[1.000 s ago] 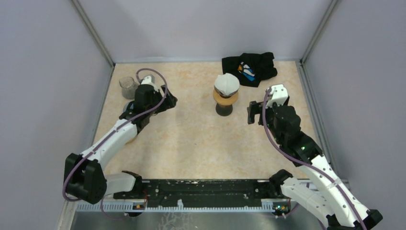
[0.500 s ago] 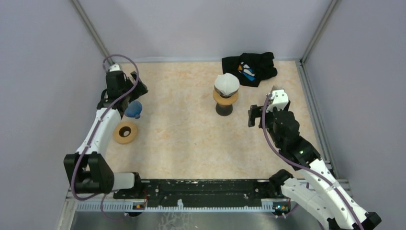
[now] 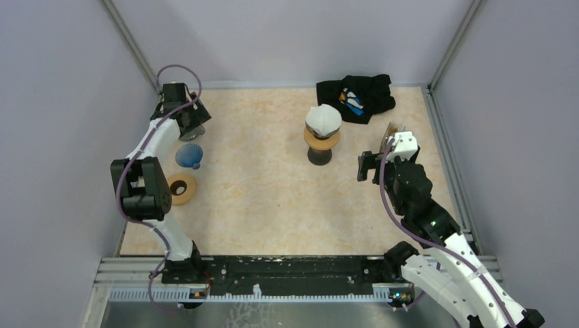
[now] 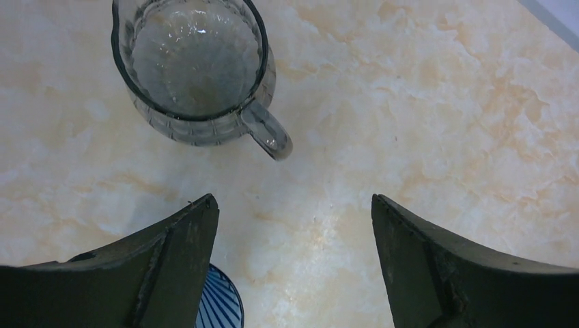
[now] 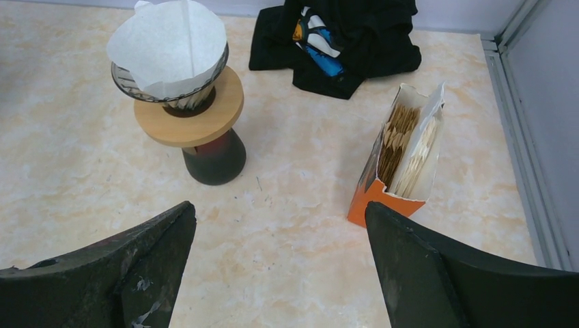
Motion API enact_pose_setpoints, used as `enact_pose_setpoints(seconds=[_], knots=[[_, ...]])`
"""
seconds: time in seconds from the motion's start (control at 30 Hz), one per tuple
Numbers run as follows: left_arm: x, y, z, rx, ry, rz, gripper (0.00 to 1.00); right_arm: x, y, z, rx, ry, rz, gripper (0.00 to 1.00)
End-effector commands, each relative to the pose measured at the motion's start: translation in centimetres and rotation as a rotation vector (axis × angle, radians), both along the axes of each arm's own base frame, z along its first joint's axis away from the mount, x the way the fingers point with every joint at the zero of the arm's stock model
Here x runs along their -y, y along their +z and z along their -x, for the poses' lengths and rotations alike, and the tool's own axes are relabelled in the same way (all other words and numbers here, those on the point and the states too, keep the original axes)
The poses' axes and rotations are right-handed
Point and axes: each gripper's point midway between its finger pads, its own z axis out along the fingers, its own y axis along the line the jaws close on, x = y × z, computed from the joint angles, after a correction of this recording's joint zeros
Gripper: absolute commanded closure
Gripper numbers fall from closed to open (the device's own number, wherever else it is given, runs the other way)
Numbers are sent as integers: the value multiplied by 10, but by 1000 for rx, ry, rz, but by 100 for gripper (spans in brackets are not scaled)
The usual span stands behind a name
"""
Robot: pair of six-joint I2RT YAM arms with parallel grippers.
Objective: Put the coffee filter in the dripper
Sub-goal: Pick up the coffee server from the corner of the board.
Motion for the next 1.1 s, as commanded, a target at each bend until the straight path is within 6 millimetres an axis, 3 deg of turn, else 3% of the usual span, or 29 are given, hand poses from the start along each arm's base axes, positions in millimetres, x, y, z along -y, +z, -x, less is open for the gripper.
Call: enact_pose_setpoints(seconds=[0.0, 0.13, 0.67, 1.07], knots=[[-16, -6, -9, -45, 50, -50, 14, 8, 15, -3, 62, -40, -18, 6], [-23, -24, -16, -84, 61, -84, 18, 10, 15, -2, 70, -49, -21, 6], [-36, -60, -43, -152, 78, -149, 33, 10, 14, -1, 72, -43, -12, 6], [-36, -73, -39, -186, 51, -165, 61, 11, 15, -1, 75, -44, -10, 6]])
